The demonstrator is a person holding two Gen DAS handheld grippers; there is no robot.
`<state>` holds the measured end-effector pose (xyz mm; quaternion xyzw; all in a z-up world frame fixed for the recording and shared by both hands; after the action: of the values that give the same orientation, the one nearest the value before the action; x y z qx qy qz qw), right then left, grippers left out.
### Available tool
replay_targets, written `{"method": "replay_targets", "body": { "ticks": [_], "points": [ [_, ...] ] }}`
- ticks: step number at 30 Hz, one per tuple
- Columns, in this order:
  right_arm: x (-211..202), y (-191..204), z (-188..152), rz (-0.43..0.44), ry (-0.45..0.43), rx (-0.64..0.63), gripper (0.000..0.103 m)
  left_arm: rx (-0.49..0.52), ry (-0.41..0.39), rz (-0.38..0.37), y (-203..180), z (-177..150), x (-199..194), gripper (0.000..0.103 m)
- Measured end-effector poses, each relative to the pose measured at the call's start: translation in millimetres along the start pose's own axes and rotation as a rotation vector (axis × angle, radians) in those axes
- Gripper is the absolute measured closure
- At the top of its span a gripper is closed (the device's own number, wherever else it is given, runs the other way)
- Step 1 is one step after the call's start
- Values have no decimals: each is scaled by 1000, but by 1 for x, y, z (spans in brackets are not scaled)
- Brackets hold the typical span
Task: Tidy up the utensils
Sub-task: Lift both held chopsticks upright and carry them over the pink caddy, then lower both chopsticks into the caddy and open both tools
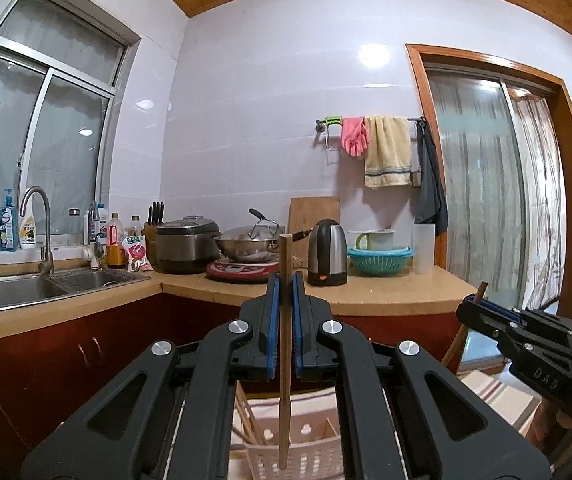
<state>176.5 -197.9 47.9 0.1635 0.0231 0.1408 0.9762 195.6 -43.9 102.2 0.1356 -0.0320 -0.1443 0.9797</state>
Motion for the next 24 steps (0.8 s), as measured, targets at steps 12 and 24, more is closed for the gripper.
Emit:
{"method": "replay_targets", "body": {
  "ticks": [12, 24],
  "points": [
    [48, -16, -7, -28, -19, -26, 96, 4, -29, 41, 11, -9, 43, 96],
    [77, -41, -47, -67, 69, -9, 96, -47, 100, 18, 11, -82, 82, 96]
  ]
}}
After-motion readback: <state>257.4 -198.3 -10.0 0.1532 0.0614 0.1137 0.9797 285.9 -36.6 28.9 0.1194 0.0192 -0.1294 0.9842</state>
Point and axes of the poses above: each gripper's, at about its wrist camera, not at the fingertips, and x roughly the way its jaws point, y to its left, z to its top, the point moved 5 cm from there along x, roughly the way its jaws point, and after that the axes turned 15 degrees about x, right-handed, at the moved point
